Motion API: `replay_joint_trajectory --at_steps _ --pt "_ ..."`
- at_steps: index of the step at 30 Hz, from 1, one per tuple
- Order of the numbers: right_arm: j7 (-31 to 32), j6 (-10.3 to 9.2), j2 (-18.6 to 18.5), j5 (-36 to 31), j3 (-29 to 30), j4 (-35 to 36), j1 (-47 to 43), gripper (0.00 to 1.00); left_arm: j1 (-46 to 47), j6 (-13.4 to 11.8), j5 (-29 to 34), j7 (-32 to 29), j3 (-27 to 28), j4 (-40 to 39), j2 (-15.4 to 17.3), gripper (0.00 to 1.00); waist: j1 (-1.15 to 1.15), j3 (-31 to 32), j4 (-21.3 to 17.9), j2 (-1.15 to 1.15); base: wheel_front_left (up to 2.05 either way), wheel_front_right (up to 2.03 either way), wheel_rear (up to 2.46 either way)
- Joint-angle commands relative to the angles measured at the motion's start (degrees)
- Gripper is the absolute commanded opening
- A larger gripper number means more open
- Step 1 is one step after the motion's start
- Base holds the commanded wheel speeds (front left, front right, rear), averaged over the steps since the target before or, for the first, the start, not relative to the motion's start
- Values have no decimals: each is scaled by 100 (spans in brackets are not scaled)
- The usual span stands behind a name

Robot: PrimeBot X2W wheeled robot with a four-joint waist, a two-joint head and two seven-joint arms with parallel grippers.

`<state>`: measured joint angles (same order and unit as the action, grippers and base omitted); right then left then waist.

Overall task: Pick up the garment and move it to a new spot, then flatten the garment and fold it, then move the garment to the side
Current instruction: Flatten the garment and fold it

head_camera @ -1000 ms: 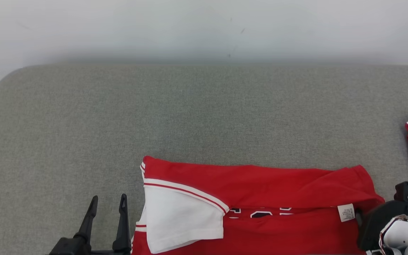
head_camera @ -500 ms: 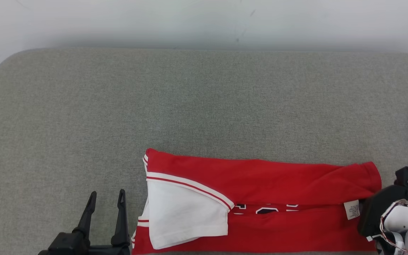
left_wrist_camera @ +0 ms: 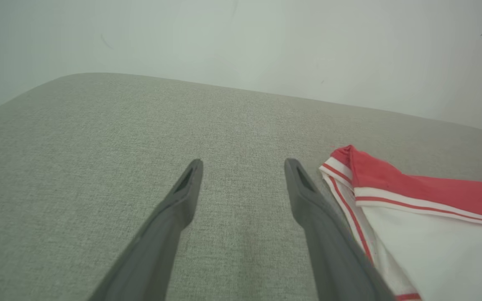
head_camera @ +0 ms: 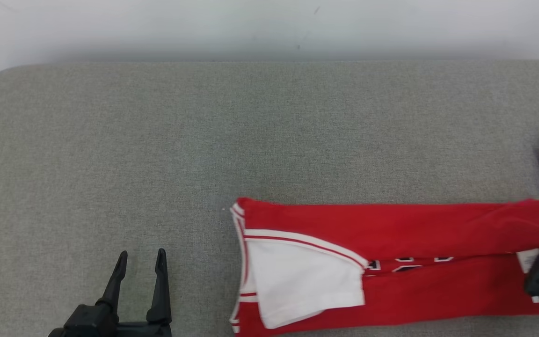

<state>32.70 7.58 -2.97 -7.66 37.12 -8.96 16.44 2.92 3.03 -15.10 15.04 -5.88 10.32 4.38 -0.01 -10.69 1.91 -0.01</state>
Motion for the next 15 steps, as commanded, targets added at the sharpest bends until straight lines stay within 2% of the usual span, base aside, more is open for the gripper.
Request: replay_joint_trajectory --at_steps 1,5,8,12,15 --pt "-52 -20 -12 -98 188 140 -52 0 51 12 71 16 19 5 -22 100 1 8 -21 1 0 0 0" --pt "-66 -20 -6 -325 623 568 -215 0 55 19 89 16 79 -53 -23 100 1 55 -47 1 0 0 0" --pt "-15 -19 4 -318 703 862 -338 0 25 -1 115 16 156 -119 -8 100 1 111 -68 1 0 0 0" --pt "42 -19 12 -152 494 1138 -491 0 -47 -39 140 16 261 -172 16 100 1 190 -93 1 0 0 0" --pt "173 -19 17 121 46 1383 -728 0 -109 -28 141 16 367 -191 58 100 1 268 -83 1 0 0 0"
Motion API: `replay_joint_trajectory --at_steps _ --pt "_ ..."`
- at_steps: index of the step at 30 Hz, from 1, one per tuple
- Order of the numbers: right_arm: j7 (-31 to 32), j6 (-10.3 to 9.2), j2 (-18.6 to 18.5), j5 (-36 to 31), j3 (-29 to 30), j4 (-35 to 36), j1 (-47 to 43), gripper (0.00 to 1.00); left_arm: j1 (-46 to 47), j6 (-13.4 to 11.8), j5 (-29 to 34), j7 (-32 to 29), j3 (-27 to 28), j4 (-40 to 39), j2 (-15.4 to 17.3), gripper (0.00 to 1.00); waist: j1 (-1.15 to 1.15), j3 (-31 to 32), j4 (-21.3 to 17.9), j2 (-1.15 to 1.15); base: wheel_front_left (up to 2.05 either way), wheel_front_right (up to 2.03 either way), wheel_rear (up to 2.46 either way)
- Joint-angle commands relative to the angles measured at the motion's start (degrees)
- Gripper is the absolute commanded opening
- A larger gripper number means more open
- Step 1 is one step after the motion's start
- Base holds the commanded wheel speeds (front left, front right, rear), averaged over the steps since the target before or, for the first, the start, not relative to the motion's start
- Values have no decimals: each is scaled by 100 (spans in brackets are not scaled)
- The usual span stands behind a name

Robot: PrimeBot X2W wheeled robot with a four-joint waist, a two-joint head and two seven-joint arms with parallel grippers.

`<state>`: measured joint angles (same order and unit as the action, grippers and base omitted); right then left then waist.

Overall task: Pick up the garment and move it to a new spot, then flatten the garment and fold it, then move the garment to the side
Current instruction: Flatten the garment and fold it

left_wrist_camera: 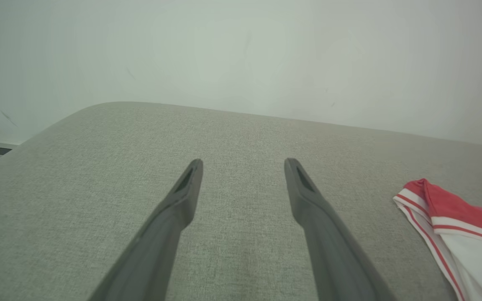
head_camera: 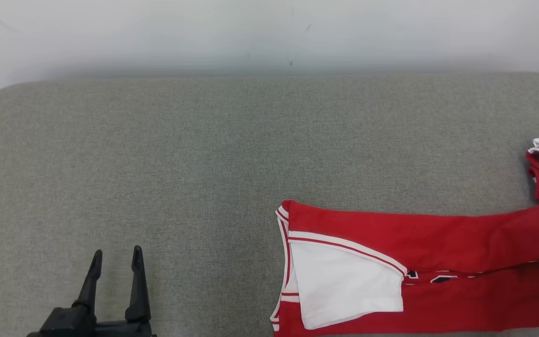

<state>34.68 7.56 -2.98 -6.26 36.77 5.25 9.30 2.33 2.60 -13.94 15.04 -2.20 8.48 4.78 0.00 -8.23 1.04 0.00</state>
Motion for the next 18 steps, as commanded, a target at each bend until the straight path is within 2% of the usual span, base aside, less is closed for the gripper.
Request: replay_joint_trajectory --at_steps 1,6,10,14,18 --pt "5 -18 19 73 -92 55 -105 0 -61 11 27 16 29 -19 26 100 0 38 8 0 0 0 0" --pt "147 -17 18 432 -1128 424 -531 0 -156 27 23 16 134 -26 59 100 0 170 46 0 0 0 0" --pt "185 -17 20 661 -2248 549 -787 0 -235 18 13 16 136 3 31 100 0 230 87 0 0 0 0" --pt "134 -18 15 976 -3320 354 -806 0 -241 48 -1 16 82 48 -7 100 0 246 119 0 0 0 0" --pt "-23 -17 16 1181 -3910 -84 -609 0 -199 92 -11 16 7 101 -37 100 0 240 189 0 0 0 0"
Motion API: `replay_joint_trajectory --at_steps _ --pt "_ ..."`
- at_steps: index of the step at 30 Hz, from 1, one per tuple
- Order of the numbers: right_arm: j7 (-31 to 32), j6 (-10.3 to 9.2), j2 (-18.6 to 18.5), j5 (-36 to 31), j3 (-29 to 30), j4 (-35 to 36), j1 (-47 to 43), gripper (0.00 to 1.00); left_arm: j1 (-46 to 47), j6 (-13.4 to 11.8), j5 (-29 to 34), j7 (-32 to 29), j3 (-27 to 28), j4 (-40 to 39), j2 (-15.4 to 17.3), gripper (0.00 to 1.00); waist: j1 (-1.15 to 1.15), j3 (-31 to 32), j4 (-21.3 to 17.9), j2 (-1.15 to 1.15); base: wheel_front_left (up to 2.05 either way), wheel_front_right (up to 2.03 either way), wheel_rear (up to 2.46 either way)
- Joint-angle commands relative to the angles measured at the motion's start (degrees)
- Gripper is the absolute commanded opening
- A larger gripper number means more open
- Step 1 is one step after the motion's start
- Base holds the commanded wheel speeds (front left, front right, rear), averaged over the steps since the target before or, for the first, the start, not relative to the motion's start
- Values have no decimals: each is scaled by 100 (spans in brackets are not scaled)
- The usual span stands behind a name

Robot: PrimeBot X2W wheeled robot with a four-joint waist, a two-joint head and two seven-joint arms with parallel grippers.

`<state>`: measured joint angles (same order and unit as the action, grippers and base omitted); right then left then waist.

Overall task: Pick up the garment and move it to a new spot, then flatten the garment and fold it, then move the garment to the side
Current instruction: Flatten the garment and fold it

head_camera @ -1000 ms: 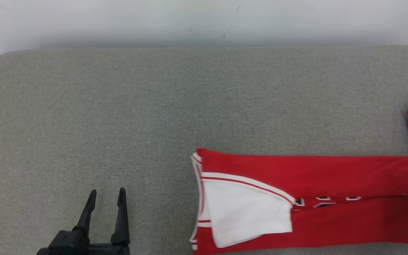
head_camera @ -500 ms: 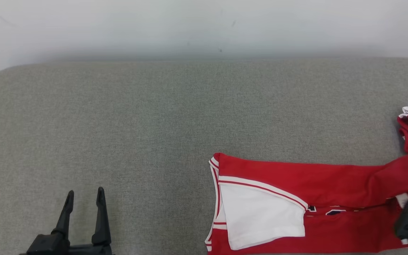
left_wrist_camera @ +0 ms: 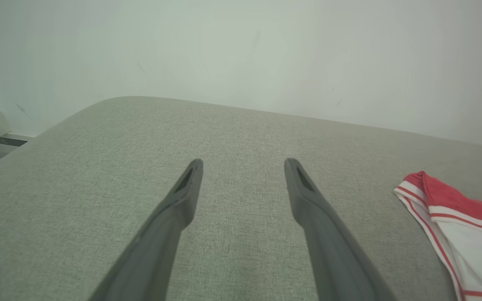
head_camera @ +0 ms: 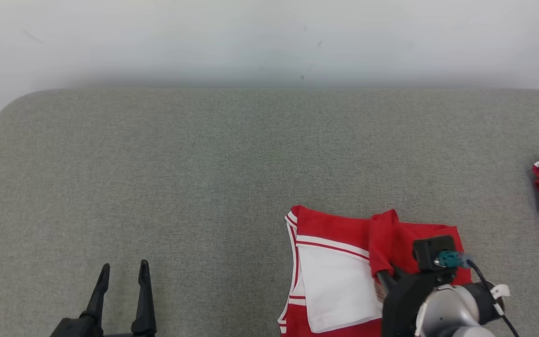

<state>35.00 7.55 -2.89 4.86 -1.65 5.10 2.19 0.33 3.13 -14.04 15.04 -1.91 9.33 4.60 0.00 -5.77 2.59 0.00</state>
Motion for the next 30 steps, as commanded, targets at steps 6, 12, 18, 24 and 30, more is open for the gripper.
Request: replay_joint_trajectory --at_steps 6,12,18,24,30 --pt "-290 -16 6 258 -435 -819 500 0 9 63 -40 16 -89 81 -54 100 0 -35 118 0 0 0 0" --pt "-449 -16 11 389 -780 -1475 889 0 65 75 -55 16 -119 129 -75 100 0 -80 214 0 0 0 0" --pt "-631 -16 14 563 -1042 -1916 1198 0 120 99 -76 16 -102 176 -90 100 0 -129 292 0 0 0 0" --pt "-733 -16 9 714 -1185 -2141 1307 100 168 124 -83 16 -96 212 -106 100 0 -149 326 0 0 0 0" --pt "-1111 -16 6 1744 -1319 -1604 1329 100 155 97 -89 16 -56 216 -122 100 0 -116 270 0 0 0 0"
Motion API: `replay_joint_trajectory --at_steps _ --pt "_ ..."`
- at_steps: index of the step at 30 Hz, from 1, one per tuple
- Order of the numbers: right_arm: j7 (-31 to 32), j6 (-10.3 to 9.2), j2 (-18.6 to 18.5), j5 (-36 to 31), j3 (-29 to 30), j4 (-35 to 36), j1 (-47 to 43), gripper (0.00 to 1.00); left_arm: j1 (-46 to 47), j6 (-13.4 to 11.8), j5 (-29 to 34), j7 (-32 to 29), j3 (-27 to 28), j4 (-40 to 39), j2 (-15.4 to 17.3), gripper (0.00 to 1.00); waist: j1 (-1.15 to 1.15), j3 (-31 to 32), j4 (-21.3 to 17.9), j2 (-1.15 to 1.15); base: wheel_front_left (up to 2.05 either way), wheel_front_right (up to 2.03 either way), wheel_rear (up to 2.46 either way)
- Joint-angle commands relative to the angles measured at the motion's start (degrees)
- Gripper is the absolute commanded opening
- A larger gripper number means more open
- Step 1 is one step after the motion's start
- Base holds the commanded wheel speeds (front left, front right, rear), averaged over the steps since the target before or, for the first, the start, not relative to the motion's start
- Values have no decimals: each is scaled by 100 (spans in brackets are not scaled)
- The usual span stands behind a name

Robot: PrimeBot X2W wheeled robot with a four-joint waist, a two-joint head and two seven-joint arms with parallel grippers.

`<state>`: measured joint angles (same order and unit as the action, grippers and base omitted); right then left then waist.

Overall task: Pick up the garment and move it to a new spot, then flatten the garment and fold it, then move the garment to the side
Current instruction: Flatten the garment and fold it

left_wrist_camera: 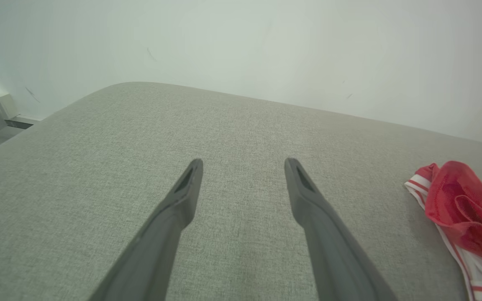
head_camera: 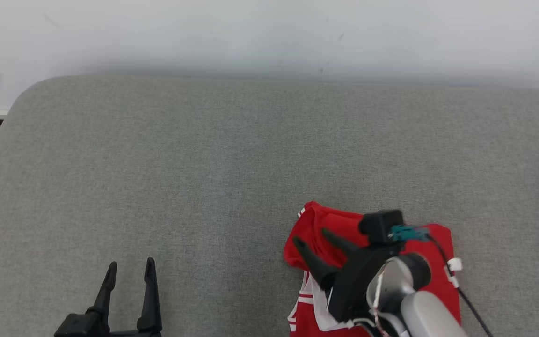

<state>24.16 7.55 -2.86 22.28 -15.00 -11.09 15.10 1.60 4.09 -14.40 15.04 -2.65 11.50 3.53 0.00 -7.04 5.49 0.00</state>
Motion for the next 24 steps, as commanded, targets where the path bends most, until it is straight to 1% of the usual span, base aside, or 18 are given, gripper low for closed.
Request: replay_joint_trajectory --at_steps 1,4,7,10,13,15,20,24 --pt "-92 -16 -1 63 95 158 41 100 16 -5 -52 16 28 -7 -18 100 0 20 -39 0 0 0 0" --pt "-276 -16 -2 -102 509 595 -26 100 -5 -14 -37 16 36 -26 -24 100 0 40 -84 0 0 0 0" --pt "-350 -16 4 -473 1130 930 -206 100 6 -2 -37 16 14 -33 -28 100 0 53 -100 0 0 0 0" --pt "-316 -16 5 -1050 1696 1125 -440 100 8 -4 -45 16 -9 -37 -35 100 0 63 -108 0 0 0 0" --pt "-273 -16 7 -1640 2044 1199 -732 100 6 -4 -57 16 -20 -31 -40 100 0 63 -114 0 0 0 0" --pt "-335 -16 9 -1817 2157 1205 -890 100 15 -2 -59 16 -25 -29 -43 100 0 57 -118 0 0 0 0" --pt "-958 -16 6 -2100 2413 1071 -1183 100 43 13 -76 16 -34 -16 -52 100 0 38 -128 0 0 0 0" --pt "-1827 -16 6 -2069 2652 764 -1337 100 25 23 -28 16 -23 -43 -55 100 0 80 -154 0 0 0 0"
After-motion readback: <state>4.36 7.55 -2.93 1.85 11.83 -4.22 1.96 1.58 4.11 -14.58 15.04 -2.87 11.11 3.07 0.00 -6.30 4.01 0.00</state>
